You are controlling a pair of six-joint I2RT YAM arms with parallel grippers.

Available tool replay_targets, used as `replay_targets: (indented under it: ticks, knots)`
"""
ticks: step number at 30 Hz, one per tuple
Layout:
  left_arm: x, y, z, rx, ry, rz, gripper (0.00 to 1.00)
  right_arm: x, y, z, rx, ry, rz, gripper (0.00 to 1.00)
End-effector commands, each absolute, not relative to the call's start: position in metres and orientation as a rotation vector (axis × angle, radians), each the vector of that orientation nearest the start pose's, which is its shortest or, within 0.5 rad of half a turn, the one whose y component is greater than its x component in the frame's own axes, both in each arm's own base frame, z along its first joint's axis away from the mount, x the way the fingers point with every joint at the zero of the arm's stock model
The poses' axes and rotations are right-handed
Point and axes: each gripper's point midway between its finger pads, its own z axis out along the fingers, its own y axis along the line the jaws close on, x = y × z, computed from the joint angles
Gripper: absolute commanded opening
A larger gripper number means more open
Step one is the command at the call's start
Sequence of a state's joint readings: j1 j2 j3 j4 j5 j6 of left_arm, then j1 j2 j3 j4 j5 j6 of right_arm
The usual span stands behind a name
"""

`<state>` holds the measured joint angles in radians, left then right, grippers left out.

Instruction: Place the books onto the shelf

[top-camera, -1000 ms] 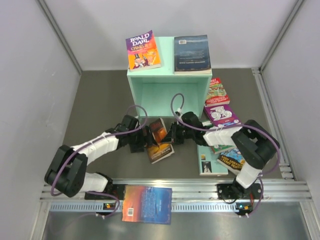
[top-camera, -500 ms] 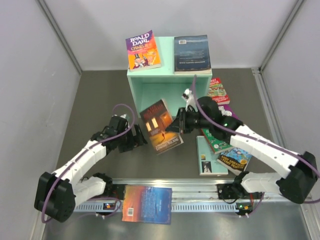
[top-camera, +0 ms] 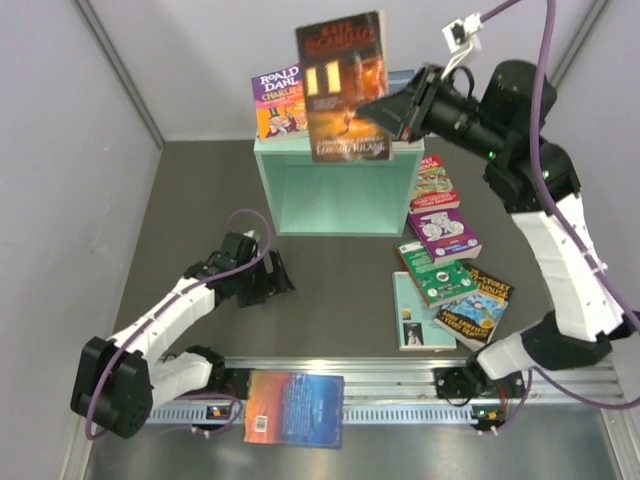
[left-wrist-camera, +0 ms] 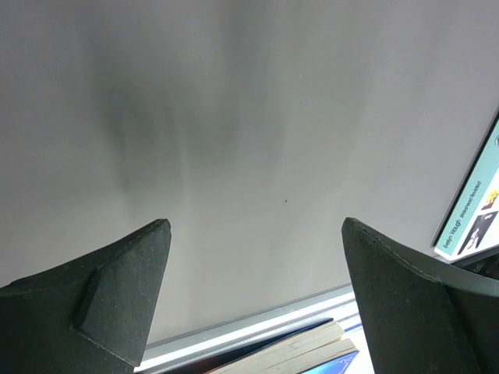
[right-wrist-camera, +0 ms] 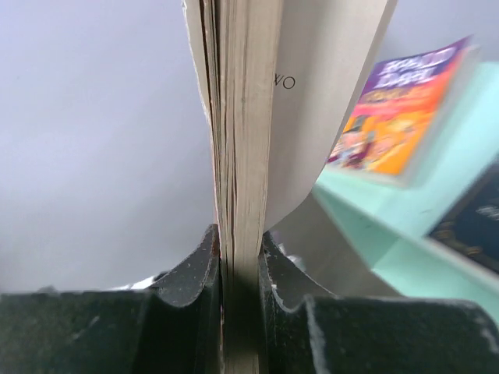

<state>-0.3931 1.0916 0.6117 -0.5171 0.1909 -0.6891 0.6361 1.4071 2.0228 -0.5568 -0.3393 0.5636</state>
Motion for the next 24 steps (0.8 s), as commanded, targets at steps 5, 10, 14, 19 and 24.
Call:
replay_targets:
  ticks: [5, 10, 14, 19, 24]
  knots:
    - [0.219, -0.152, 0.083, -0.335, 2.605, -0.643, 0.96, 0.359, 0.246, 0.513, -0.255, 1.765, 1.056, 0.00]
    - [0.217, -0.150, 0.080, -0.350, 2.600, -0.639, 0.96, 0.407, 0.228, 0.499, -0.179, 1.794, 1.051, 0.00]
    - [0.218, -0.149, 0.085, -0.349, 2.579, -0.637, 0.96, 0.427, 0.206, 0.495, -0.113, 1.790, 1.018, 0.00]
    - [0.219, -0.147, 0.082, -0.355, 2.576, -0.619, 0.96, 0.434, 0.199, 0.485, -0.111, 1.819, 1.045, 0.00]
    - [0.224, -0.150, 0.081, -0.352, 2.576, -0.627, 0.96, 0.435, 0.201, 0.459, -0.105, 1.906, 1.067, 0.02]
